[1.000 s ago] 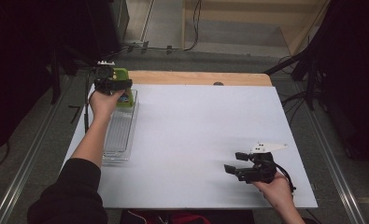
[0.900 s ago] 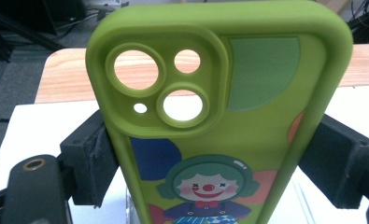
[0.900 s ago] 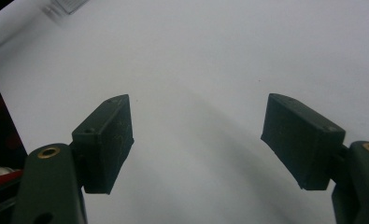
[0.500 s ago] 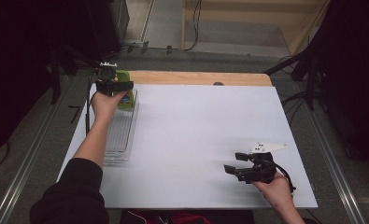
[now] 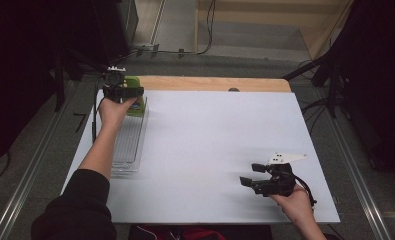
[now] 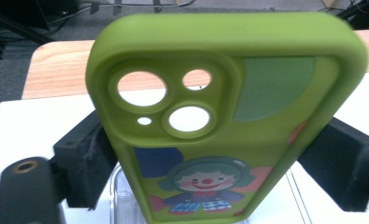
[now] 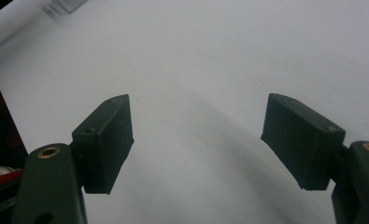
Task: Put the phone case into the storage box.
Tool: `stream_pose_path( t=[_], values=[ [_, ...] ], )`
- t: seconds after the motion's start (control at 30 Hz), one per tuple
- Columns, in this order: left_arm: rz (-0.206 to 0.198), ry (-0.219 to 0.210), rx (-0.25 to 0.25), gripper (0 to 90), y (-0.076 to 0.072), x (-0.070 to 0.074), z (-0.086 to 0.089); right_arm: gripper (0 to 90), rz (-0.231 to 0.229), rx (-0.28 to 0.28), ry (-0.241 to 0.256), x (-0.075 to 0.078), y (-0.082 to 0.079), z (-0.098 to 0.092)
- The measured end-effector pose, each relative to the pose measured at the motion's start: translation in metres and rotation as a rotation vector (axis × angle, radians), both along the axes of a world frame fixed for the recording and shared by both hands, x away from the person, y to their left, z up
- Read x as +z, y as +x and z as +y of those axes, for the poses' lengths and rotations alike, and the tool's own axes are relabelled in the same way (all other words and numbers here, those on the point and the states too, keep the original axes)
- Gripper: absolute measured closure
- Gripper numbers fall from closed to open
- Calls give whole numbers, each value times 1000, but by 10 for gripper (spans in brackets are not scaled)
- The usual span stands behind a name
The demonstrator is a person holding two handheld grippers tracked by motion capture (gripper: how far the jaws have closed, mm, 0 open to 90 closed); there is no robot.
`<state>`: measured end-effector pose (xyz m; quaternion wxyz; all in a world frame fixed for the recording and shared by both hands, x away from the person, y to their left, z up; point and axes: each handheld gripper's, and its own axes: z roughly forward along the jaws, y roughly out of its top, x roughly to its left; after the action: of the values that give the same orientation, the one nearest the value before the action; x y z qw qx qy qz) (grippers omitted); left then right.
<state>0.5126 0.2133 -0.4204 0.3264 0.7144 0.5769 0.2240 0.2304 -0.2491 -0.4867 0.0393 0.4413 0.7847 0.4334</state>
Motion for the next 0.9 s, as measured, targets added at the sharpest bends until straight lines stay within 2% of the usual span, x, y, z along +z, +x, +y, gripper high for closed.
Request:
stream_pose_path(
  t=[0.1,0.43,0.53,0.73,0.83,0.9],
  values=[
    [3,7,2,33,1,-1,-1,229,-2,1,-1,0,0,0],
    [16,9,1,21,1,-2,-2,229,-1,1,0,0,0,0],
    [26,-9,-4,2,1,-2,-1,229,0,-1,2,0,0,0],
    [36,-17,-1,0,1,-2,1,229,-1,0,0,0,0,-1],
    [46,-40,-14,0,1,-1,2,229,2,0,-1,0,0,0],
    [49,-37,-22,0,1,-1,2,229,-1,-2,-1,0,0,0]
  ],
)
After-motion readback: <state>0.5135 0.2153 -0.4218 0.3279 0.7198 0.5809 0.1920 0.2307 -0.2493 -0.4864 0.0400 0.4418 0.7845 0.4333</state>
